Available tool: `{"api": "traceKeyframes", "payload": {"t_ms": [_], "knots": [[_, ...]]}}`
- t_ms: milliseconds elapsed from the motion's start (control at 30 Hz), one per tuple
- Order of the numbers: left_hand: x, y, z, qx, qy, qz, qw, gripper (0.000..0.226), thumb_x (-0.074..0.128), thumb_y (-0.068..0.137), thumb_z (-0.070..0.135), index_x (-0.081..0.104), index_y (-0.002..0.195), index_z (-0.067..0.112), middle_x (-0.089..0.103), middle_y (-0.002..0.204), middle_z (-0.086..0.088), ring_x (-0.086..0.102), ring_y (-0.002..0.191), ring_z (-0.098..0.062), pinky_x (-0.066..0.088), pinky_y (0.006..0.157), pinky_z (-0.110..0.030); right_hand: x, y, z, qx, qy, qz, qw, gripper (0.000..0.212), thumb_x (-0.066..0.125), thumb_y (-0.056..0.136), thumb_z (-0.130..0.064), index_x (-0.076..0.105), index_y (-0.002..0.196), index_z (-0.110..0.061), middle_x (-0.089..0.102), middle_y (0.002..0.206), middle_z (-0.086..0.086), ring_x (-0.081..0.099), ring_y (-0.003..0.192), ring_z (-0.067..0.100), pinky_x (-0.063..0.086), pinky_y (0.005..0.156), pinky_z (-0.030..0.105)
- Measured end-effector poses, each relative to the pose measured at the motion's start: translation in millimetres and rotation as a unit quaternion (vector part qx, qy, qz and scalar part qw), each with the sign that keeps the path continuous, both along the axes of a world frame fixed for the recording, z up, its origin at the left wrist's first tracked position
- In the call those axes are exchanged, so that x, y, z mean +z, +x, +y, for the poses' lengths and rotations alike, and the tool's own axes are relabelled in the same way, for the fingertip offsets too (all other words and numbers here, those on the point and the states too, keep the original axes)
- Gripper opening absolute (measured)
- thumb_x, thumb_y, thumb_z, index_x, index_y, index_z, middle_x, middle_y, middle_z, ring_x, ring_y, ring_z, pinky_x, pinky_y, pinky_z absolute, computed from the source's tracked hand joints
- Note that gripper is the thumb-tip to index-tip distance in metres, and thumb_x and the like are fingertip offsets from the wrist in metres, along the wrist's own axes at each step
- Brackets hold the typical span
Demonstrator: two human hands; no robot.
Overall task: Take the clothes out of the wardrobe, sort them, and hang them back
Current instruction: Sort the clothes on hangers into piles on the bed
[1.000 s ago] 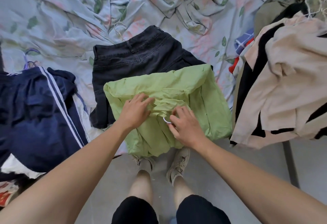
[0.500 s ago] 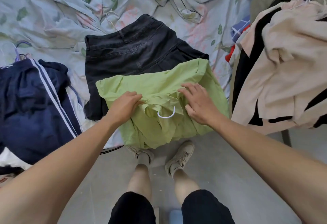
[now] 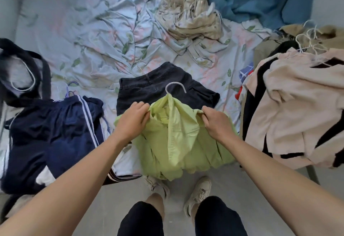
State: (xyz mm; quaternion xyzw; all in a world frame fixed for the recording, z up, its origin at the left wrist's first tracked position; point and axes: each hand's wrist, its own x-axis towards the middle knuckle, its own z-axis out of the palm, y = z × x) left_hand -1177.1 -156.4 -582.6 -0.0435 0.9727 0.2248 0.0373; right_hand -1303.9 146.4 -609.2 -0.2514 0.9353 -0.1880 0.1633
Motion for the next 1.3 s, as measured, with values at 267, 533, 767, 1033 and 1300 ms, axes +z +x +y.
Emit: {"api": "traceKeyframes", "payload": {"t_ms": [267,533,767,1033,1300], "knots": [[215.1,8.1,33.9,0.063,0.016,0.121,0.991,0.010,0.052,0.106,0.020,0.053,0.097,0.018,0.051,0.097,0.007,0.050,0.083,-0.016,0.045,0.065,-0.038,210.1,13.2,16.8,-0.068,-0.106,0.077,0.989,0.019,0.054,0.103,-0.024,0.050,0.088,-0.012,0.056,0.078,0.003,0.058,0.075,0.035,0.035,0.059,0.041],[354.9,19.1,66.6,0.015,-0.018,0.232,0.972,0.008,0.057,0.103,0.021,0.057,0.098,0.027,0.060,0.088,0.014,0.056,0.074,-0.010,0.048,0.060,-0.034,358.5,38.8,54.5,-0.002,-0.198,0.103,0.975,0.029,0.064,0.093,-0.031,0.052,0.118,-0.037,0.059,0.113,-0.016,0.059,0.094,0.015,0.048,0.070,0.037],[395.3,35.6,67.7,-0.053,-0.009,0.257,0.965,0.016,0.062,0.100,0.019,0.056,0.091,0.031,0.061,0.081,0.016,0.056,0.071,-0.007,0.046,0.059,-0.030,397.0,118.8,59.8,-0.045,-0.299,0.141,0.943,0.066,0.080,0.085,-0.031,0.049,0.140,-0.049,0.053,0.134,-0.017,0.060,0.119,0.008,0.055,0.088,0.041],[413.1,83.7,53.8,-0.111,0.043,0.236,0.965,0.030,0.065,0.101,0.022,0.054,0.091,0.048,0.057,0.078,0.032,0.053,0.073,0.012,0.036,0.059,-0.019,412.6,182.9,47.5,-0.221,-0.429,0.084,0.872,0.040,0.053,0.096,-0.004,0.077,0.094,-0.036,0.077,0.091,-0.012,0.067,0.084,0.002,0.054,0.077,0.025],[402.0,96.0,83.1,-0.176,0.088,0.213,0.957,0.018,0.069,0.098,0.023,0.063,0.093,0.039,0.064,0.082,0.027,0.058,0.079,0.008,0.043,0.062,-0.026,402.2,213.5,108.9,-0.490,-0.512,-0.182,0.681,0.039,0.039,0.112,-0.007,0.040,0.077,-0.024,0.041,0.077,-0.001,0.035,0.067,0.008,0.040,0.049,0.007]]}}
